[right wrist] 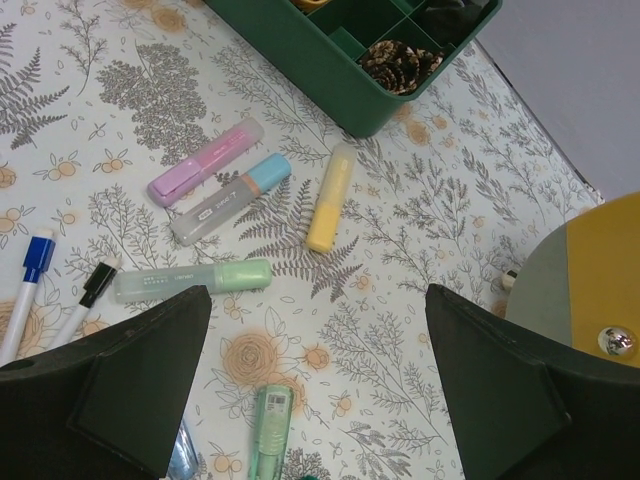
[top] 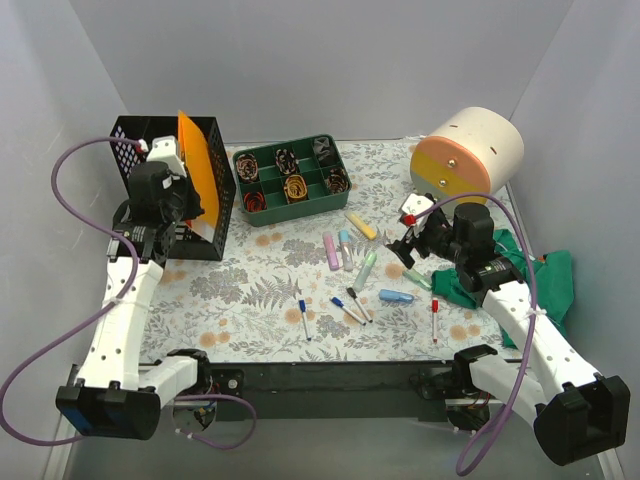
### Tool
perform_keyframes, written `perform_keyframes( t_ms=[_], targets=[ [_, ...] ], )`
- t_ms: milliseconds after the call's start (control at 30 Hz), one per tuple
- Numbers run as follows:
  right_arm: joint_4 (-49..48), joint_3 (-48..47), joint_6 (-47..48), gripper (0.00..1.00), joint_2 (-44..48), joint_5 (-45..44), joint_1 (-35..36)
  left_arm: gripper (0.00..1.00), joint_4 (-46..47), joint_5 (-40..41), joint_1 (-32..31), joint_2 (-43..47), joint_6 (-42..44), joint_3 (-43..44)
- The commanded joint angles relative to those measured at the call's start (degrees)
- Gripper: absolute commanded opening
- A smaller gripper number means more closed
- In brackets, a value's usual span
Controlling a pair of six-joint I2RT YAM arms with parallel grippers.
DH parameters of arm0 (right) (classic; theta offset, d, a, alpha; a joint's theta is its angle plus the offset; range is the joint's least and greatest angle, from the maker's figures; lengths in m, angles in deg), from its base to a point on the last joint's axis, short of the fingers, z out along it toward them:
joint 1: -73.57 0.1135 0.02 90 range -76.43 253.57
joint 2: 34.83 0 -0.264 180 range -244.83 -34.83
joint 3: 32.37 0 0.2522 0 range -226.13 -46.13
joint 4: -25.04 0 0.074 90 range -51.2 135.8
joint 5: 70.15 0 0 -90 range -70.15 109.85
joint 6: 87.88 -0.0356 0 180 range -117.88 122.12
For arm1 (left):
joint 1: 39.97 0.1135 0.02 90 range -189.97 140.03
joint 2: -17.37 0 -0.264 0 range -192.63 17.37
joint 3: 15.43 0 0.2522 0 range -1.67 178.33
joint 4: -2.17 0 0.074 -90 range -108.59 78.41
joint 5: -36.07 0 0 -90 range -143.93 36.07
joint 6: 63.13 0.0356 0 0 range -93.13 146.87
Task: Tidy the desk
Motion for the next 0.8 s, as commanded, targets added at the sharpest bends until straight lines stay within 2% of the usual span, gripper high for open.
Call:
perform_keyframes(
  t_ms=[0, 100, 267, 400, 767],
  targets=[
    [-0.4, 0.5, 0.0, 0.97, 0.6, 1.6, -0.3, 0.0, 0.2, 3.2, 0.2, -3.5, 6.3, 9.6],
    [-0.2, 0.5, 0.1, 0.97, 0.5, 1.4, -0.4, 0.0, -3.0, 4.4, 0.2, -7.9, 9.1, 16.9],
    [-0.2, 0.5, 0.0, 0.96, -0.2, 1.8, -0.6, 0.0, -13.8, 2.9, 0.2, -18.8, 11.3, 30.5],
    [0.0, 0.4, 0.0, 0.96, -0.9, 2.3, -0.8, 0.0, -14.8, 4.2, 0.2, -21.5, 12.3, 32.8],
    [0.1, 0.5, -0.4, 0.96, -0.3, 2.8, -2.4, 0.0, -11.9, 1.5, 0.6, -26.3, 9.0, 35.3]
  ],
)
